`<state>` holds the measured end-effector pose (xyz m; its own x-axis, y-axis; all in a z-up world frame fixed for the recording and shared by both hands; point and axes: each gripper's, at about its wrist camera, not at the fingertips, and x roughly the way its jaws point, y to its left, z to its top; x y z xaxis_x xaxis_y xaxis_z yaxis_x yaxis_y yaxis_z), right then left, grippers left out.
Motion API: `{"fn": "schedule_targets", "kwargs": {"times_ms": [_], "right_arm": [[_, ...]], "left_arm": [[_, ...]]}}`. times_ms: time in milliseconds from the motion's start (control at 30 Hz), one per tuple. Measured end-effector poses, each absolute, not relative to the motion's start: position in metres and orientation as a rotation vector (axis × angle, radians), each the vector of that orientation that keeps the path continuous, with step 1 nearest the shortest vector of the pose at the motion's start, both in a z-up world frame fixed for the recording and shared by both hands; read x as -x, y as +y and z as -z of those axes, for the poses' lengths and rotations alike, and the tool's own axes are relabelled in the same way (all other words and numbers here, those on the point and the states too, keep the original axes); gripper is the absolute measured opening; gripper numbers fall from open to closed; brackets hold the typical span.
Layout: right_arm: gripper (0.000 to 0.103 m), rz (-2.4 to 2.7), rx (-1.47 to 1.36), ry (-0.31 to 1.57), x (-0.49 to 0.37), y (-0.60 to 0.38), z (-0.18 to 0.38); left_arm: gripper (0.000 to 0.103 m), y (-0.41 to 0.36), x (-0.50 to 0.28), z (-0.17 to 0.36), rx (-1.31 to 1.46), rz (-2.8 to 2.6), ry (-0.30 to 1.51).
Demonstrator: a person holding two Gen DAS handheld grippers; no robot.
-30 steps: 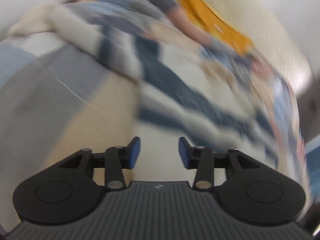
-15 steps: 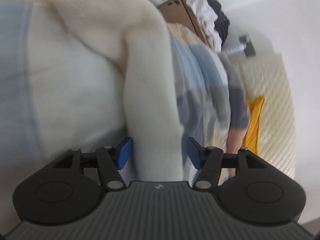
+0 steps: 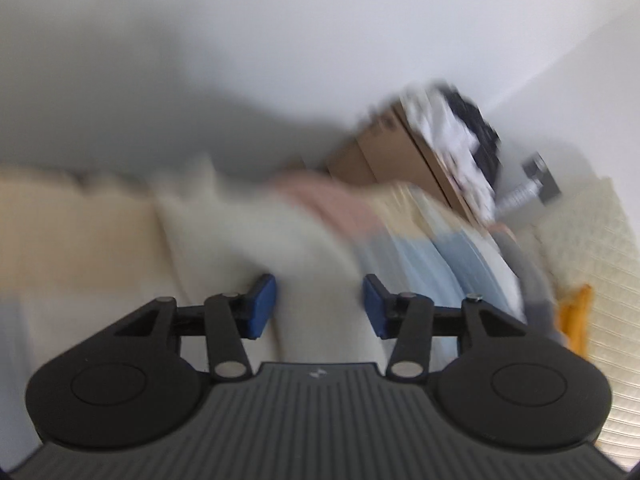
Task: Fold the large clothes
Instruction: 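Grasp the cuff with the left gripper and lift it over the body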
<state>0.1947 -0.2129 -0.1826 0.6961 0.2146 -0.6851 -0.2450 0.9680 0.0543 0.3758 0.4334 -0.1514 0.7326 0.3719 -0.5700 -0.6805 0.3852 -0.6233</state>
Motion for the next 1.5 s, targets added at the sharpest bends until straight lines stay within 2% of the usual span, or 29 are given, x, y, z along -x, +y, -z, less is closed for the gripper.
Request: {"fn": "schedule_targets", "kwargs": {"times_ms": [33, 67, 133, 167, 200, 400, 600, 867, 1033, 1133, 1233, 1367, 1500], "right_arm": [[0.037, -0.257, 0.051, 0.758, -0.195, -0.212, 0.183], [0.037, -0.256, 0.058, 0.758, -0.195, -0.211, 0.183], [0.038, -0.253, 0.067, 0.756, -0.194, -0.21, 0.183], [0.038, -0.253, 0.073, 0.755, -0.194, -0.209, 0.183], [0.038, -0.252, 0.078, 0.755, -0.194, -0.209, 0.183], [0.038, -0.248, 0.087, 0.751, -0.194, -0.206, 0.181], [0.038, -0.244, 0.036, 0.739, -0.193, -0.214, 0.174], [0.038, -0.209, -0.058, 0.669, -0.182, -0.242, 0.151], [0.038, -0.16, -0.102, 0.622, -0.166, -0.268, 0.134], [0.039, -0.116, -0.132, 0.598, -0.155, -0.286, 0.124], [0.039, -0.084, -0.169, 0.565, -0.141, -0.304, 0.115], [0.039, -0.043, -0.208, 0.53, -0.126, -0.325, 0.105], [0.039, 0.002, -0.289, 0.507, -0.114, -0.35, 0.1]], "left_arm": [[0.049, 0.443, -0.373, 0.151, 0.974, -0.706, 0.358], [0.035, 0.454, -0.371, 0.153, 1.009, -0.698, 0.361], [0.02, 0.464, -0.375, 0.149, 1.008, -0.68, 0.376], [0.013, 0.466, -0.375, 0.143, 0.973, -0.66, 0.381], [0.011, 0.464, -0.376, 0.136, 0.927, -0.636, 0.387], [0.007, 0.433, -0.365, 0.08, 0.819, -0.526, 0.347], [0.006, 0.367, -0.349, -0.016, 0.601, -0.324, 0.304], [0.006, 0.235, -0.306, -0.141, 0.365, -0.012, 0.223], [0.006, 0.125, -0.267, -0.184, 0.153, 0.188, 0.227], [0.006, 0.05, -0.244, -0.18, 0.001, 0.276, 0.271], [0.006, -0.023, -0.21, -0.149, -0.136, 0.368, 0.318], [0.006, -0.101, -0.159, -0.082, -0.153, 0.461, 0.396], [0.006, -0.149, -0.122, 0.008, -0.079, 0.511, 0.513]]}}
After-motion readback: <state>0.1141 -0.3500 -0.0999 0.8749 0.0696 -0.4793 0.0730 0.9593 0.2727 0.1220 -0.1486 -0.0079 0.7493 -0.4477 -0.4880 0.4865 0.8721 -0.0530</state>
